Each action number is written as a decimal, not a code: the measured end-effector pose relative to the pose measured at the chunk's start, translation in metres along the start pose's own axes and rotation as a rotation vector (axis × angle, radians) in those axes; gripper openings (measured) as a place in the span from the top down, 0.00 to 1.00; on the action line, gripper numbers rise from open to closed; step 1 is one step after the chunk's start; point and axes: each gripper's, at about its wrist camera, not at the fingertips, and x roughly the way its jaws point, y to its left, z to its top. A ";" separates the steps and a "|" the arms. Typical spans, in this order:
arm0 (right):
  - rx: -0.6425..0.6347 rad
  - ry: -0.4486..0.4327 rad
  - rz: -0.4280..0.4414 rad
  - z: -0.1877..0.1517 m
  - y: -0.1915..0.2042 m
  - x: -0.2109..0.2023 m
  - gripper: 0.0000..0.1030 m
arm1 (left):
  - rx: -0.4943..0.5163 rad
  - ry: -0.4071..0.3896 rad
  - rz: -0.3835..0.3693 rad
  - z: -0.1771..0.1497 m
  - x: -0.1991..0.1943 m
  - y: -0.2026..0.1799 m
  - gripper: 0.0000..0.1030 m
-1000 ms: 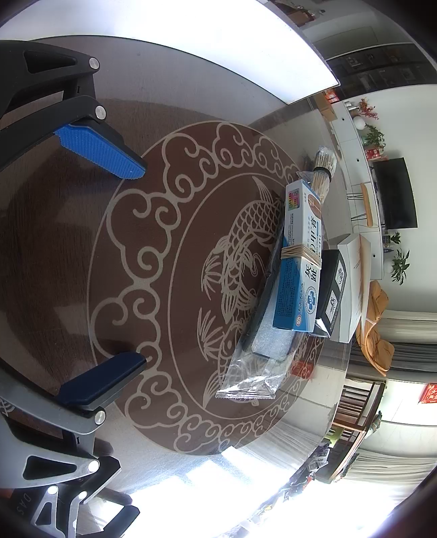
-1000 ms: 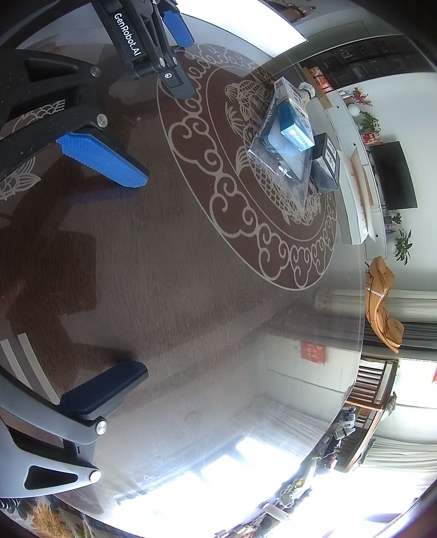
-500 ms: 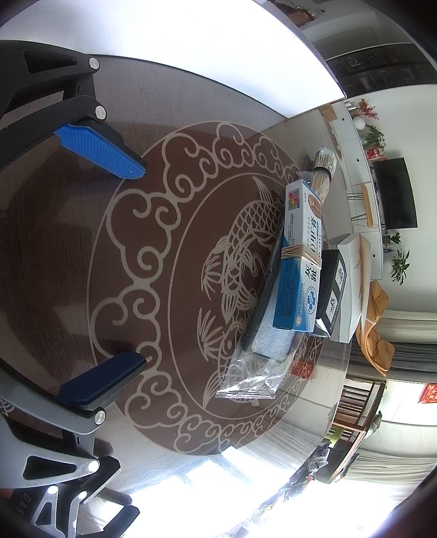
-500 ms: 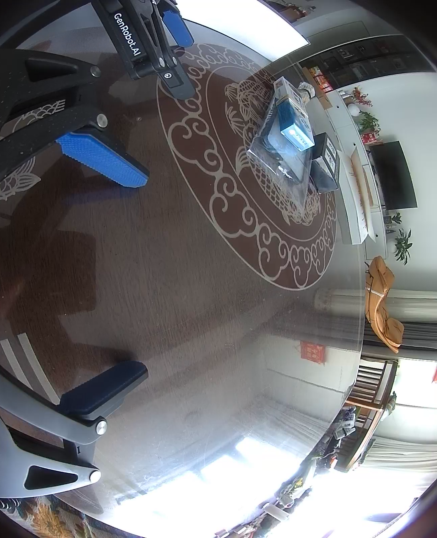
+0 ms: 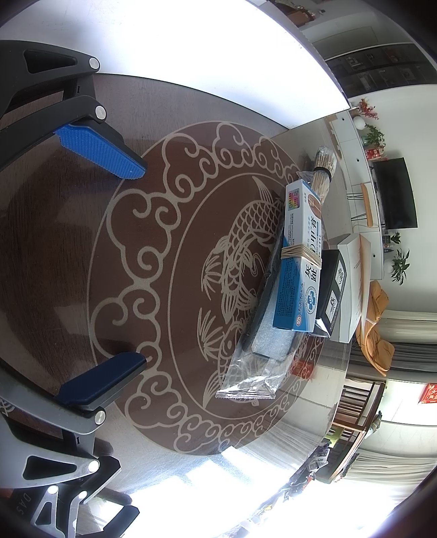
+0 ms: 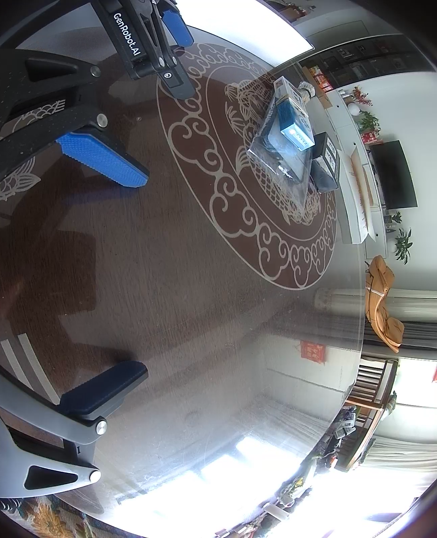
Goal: Organize objects
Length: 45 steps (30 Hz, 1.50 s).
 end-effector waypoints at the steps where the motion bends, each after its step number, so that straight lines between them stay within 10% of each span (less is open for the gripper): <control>1: 0.000 0.000 0.000 0.000 0.000 0.000 0.00 | 0.000 0.000 0.000 0.000 0.000 0.000 0.00; 45: 0.066 0.014 -0.041 -0.006 0.001 -0.005 0.00 | 0.000 0.000 0.000 0.000 0.000 0.000 0.00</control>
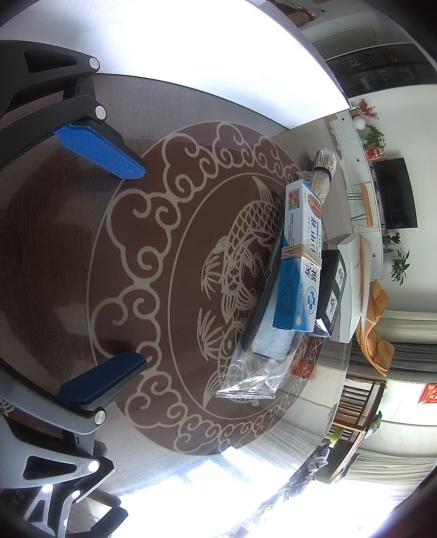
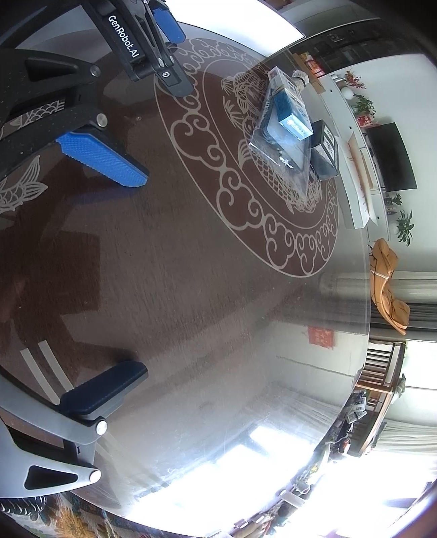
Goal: Organize objects
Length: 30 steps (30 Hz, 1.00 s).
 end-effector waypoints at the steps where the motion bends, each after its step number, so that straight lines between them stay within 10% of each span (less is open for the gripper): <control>1: 0.000 -0.004 -0.002 -0.001 0.000 0.000 0.00 | 0.000 0.000 0.000 0.000 0.000 0.000 0.00; 30: 0.007 -0.035 -0.005 -0.006 -0.001 -0.003 0.00 | 0.000 0.000 0.000 0.000 0.000 0.000 0.00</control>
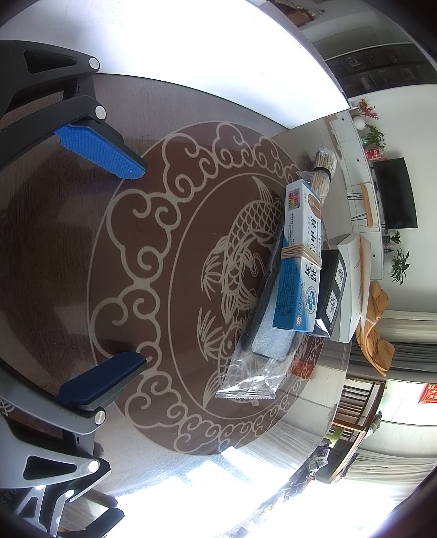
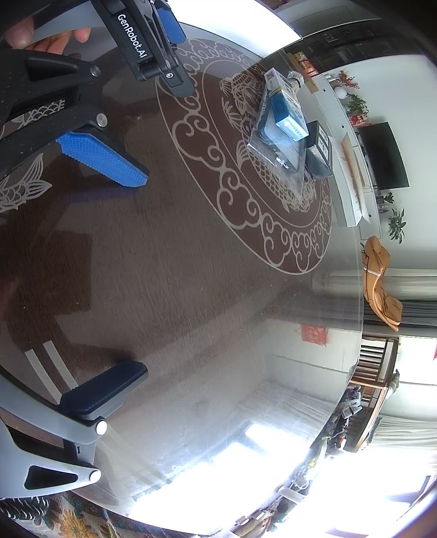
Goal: Organize objects
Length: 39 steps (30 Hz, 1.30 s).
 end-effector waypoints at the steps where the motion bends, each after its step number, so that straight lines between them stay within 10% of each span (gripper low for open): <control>1: 0.000 0.000 0.000 0.000 0.000 0.000 0.00 | 0.000 0.000 0.000 0.000 0.000 0.000 0.00; 14: -0.001 0.000 0.000 0.000 0.000 0.000 0.00 | -0.008 0.183 -0.020 -0.008 -0.011 0.010 0.00; 22: -0.001 0.000 0.000 0.000 0.000 0.000 0.00 | -0.065 0.004 -0.044 0.052 -0.060 0.035 0.00; 30: 0.000 -0.001 0.000 0.000 0.000 0.001 0.00 | -0.074 0.024 0.035 0.158 0.011 0.015 0.00; 39: -0.001 -0.002 0.000 0.001 -0.001 0.000 0.00 | -0.148 0.090 0.173 0.155 0.073 0.023 0.00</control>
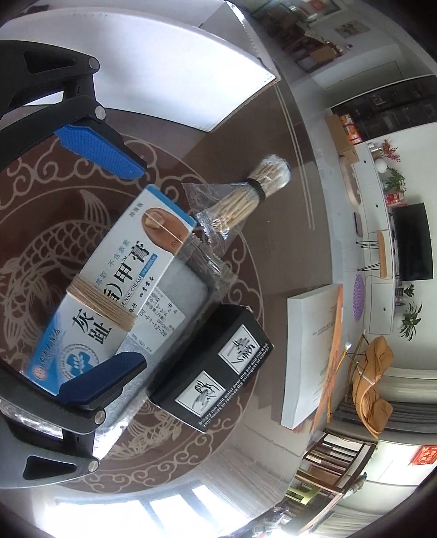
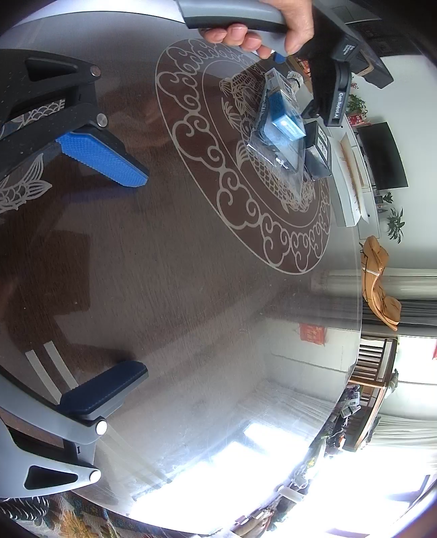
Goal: Organize objects
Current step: 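Grasp the blue-and-white nail cream box with the left gripper, then lift the nail cream box with the left gripper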
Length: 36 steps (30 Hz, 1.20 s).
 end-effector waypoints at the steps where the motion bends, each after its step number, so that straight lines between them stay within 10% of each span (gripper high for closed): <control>1: 0.000 0.000 0.000 0.000 0.000 0.000 0.00 | 0.000 0.007 0.003 -0.004 0.003 0.002 0.00; 9: 0.000 0.000 0.000 0.000 0.000 0.000 0.00 | -0.035 0.006 -0.071 -0.036 0.007 0.022 0.01; 16: 0.000 0.000 0.000 0.000 0.000 0.000 0.00 | 0.064 -0.067 -0.131 -0.052 -0.015 0.014 0.60; 28: 0.000 -0.001 -0.001 0.000 0.000 0.000 0.00 | 0.133 -0.038 -0.196 -0.125 -0.063 0.020 0.57; 36: 0.000 -0.001 -0.001 0.000 0.000 0.000 0.00 | 0.162 -0.045 -0.151 -0.113 -0.066 0.017 0.17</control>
